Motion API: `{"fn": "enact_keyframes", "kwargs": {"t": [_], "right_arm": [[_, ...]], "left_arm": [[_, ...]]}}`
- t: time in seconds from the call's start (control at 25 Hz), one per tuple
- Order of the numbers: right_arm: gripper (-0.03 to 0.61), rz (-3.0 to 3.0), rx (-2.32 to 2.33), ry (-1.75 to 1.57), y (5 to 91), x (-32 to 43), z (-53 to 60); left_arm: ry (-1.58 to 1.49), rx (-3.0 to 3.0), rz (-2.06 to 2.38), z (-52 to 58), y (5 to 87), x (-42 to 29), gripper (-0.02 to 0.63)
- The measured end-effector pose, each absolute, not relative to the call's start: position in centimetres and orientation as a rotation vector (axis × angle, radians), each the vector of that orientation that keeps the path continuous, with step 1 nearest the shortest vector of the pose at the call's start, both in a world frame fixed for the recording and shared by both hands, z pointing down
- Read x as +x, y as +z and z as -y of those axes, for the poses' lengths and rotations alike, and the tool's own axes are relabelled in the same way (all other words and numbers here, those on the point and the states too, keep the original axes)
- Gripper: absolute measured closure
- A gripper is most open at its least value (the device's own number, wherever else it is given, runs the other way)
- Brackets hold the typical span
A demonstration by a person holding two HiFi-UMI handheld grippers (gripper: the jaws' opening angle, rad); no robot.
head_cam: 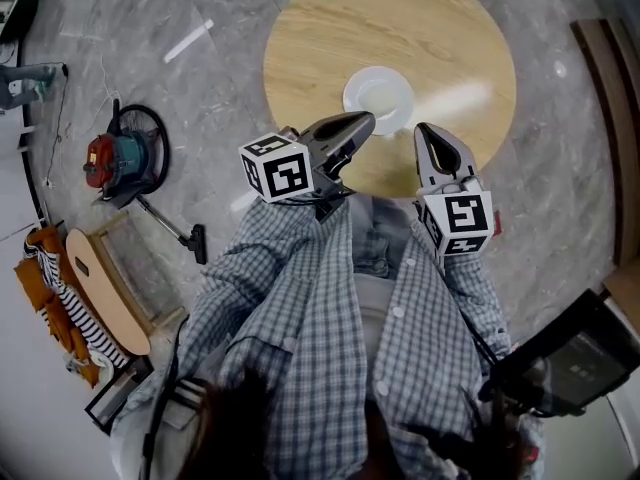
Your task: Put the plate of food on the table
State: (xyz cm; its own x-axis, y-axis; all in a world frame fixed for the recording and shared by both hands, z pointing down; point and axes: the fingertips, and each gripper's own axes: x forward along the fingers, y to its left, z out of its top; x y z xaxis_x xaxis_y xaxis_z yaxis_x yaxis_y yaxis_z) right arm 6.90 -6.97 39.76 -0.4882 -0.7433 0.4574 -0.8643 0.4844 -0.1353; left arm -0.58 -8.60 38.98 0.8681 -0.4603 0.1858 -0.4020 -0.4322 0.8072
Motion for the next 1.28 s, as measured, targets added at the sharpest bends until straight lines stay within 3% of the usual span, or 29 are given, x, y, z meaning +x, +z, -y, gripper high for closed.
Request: {"fn": "enact_keyframes", "kwargs": {"t": [0.96,1.28], "right_arm": [[0.571,2.638,1.487,0.354,28.7,10.7,7.6],[0.571,2.623,1.473,0.330,29.6,10.1,7.6]], "left_arm": [[-0.176,2.338,0.803,8.1,28.5,-0.1,0.606],[-0.148,2.371,0.795,7.8,28.4,0.2,0.606]]}}
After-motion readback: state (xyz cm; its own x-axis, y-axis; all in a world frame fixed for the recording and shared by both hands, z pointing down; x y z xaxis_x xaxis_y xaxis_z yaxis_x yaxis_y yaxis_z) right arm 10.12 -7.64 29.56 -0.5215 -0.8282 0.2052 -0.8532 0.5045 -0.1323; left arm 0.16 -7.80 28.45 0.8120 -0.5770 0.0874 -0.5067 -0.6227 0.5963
